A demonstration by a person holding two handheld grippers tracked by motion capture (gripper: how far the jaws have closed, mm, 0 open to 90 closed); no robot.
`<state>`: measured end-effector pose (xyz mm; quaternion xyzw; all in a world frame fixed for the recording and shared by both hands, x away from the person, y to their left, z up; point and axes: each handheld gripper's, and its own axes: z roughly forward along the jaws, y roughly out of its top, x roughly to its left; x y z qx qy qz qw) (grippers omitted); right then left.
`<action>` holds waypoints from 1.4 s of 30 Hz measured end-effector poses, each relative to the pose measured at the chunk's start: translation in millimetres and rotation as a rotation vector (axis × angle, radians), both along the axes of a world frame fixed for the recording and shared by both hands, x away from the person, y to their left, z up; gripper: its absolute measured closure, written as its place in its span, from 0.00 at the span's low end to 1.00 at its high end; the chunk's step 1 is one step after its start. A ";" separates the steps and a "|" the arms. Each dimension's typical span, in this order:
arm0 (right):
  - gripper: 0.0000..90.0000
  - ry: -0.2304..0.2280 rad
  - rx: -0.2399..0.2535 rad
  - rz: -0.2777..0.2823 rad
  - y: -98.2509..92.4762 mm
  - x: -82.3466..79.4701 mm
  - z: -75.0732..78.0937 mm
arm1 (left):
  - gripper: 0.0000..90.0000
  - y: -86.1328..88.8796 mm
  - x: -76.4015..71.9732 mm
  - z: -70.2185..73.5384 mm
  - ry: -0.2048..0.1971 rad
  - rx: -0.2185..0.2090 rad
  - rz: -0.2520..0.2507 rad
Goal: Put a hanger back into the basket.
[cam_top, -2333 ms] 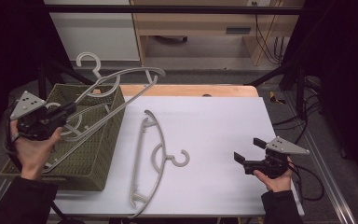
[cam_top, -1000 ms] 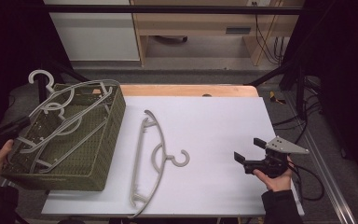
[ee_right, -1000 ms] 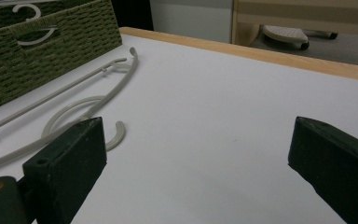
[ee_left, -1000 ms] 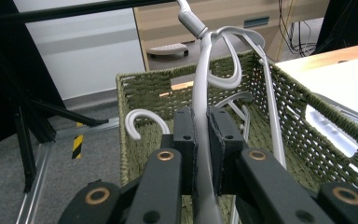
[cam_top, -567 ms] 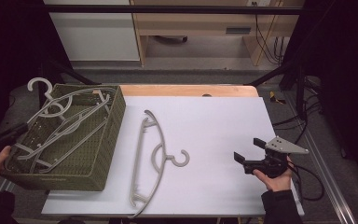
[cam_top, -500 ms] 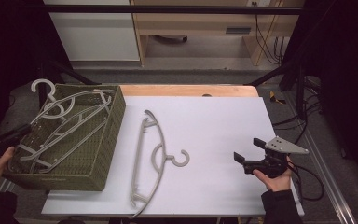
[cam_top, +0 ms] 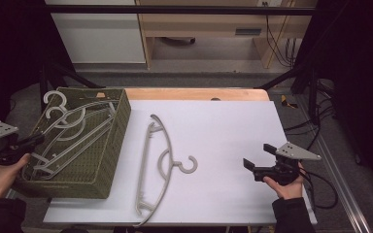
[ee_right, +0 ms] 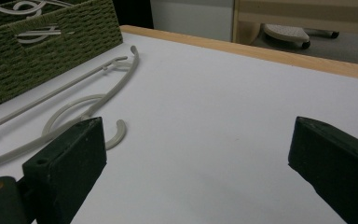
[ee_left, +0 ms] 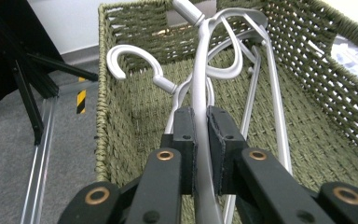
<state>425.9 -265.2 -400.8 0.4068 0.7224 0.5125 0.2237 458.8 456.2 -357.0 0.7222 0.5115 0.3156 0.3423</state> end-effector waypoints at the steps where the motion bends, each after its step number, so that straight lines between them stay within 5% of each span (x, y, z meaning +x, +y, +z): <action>1: 0.05 0.000 0.001 0.000 -0.1 0.0 0.0 | 0.91 -0.1 0.8 -0.2 0.009 0.013 0.003; 4: 0.05 0.000 -0.001 0.000 0.0 0.3 -0.3 | 0.91 -2.6 6.2 -1.7 0.059 0.033 0.028; 6: 0.05 -0.001 -0.002 0.001 0.4 0.5 -0.6 | 0.91 -8.0 10.6 -4.3 0.111 0.100 0.032; 7: 0.05 -0.001 -0.002 0.001 0.4 0.5 -0.6 | 0.92 -8.0 10.6 -4.3 0.111 0.100 0.032; 9: 0.05 0.001 -0.003 0.000 0.5 0.5 -0.6 | 0.92 -10.0 12.9 -6.8 0.162 0.127 0.027; 10: 0.05 0.002 0.000 0.001 0.3 0.4 -0.5 | 0.91 -8.0 15.7 -10.7 0.218 0.119 0.023; 15: 0.05 0.001 -0.001 0.002 0.4 0.4 -0.7 | 0.90 -8.3 19.3 -14.1 0.257 0.145 0.043; 20: 0.05 0.003 0.000 0.002 0.9 0.6 -0.9 | 0.79 -11.1 15.5 -6.6 0.201 0.136 0.025; 27: 0.05 -0.002 0.002 0.003 0.1 0.2 0.4 | 0.59 -29.2 8.7 8.5 0.101 0.071 0.003; 33: 0.04 -0.005 0.005 0.005 0.4 -0.1 1.3 | 0.49 -62.6 1.8 18.0 -0.006 -0.007 -0.078; 42: 0.03 -0.008 -0.004 0.020 4.9 -0.5 3.4 | 0.31 -106.5 -6.7 22.9 -0.100 -0.119 -0.202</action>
